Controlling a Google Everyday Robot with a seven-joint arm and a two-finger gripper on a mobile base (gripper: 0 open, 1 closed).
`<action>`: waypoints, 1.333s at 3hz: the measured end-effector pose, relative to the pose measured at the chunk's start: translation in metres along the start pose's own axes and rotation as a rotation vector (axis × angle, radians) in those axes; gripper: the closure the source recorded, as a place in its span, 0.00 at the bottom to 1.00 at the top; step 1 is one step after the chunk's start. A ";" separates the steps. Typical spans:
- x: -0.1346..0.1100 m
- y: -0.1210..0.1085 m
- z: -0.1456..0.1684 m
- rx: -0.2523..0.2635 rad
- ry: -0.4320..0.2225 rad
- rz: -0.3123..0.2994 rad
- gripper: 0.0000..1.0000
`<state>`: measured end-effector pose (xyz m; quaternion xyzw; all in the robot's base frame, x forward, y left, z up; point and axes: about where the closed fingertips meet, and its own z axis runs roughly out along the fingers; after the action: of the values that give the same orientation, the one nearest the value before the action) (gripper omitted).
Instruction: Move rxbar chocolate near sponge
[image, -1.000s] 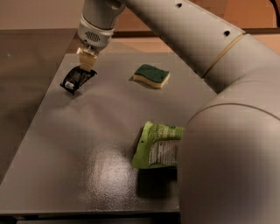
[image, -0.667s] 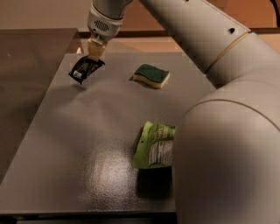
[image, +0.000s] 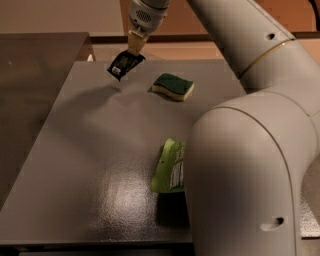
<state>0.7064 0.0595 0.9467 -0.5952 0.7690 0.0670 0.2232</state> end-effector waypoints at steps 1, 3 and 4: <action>0.030 -0.021 0.001 0.022 0.039 0.041 1.00; 0.077 -0.028 0.011 -0.008 0.070 0.052 0.59; 0.089 -0.025 0.012 -0.023 0.062 0.049 0.36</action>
Offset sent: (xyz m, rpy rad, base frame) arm 0.0183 -0.0930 -0.0387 -0.0834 0.0616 -0.0808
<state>0.7165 -0.0215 0.9024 -0.5805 0.7891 0.0627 0.1908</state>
